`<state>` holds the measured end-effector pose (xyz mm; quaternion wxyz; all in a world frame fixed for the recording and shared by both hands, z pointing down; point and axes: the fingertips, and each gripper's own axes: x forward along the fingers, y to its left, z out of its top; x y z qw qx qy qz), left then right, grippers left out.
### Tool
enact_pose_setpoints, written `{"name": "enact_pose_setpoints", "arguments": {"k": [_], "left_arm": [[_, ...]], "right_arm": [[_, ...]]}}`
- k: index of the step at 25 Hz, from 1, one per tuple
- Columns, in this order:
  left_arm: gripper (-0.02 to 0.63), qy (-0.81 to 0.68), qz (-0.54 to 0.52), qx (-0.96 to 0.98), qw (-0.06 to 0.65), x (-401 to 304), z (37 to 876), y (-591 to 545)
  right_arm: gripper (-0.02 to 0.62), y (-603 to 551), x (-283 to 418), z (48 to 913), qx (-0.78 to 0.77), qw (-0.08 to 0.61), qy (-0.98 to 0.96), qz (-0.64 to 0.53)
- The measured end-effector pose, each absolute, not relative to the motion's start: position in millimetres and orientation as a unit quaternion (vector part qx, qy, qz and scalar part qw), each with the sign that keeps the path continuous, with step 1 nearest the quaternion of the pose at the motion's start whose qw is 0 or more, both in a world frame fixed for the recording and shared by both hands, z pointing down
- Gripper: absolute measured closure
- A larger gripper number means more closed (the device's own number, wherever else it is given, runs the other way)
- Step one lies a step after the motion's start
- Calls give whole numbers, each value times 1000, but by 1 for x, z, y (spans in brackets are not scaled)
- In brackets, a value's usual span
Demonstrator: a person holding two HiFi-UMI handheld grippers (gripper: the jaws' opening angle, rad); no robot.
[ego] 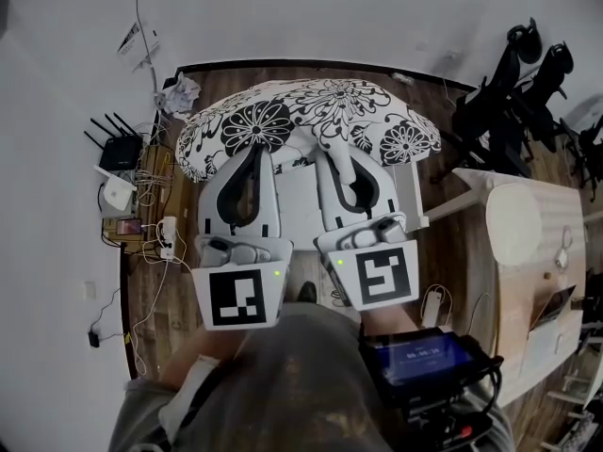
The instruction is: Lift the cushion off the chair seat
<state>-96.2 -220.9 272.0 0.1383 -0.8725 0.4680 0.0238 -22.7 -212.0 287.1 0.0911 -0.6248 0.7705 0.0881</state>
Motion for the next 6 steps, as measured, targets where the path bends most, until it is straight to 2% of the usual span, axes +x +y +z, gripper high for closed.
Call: {"name": "enact_pose_setpoints", "arguments": {"k": [6], "left_arm": [[600, 466, 24, -873, 142, -95, 270, -220]], "right_arm": [[560, -212, -22, 284, -627, 92, 768, 90]]}}
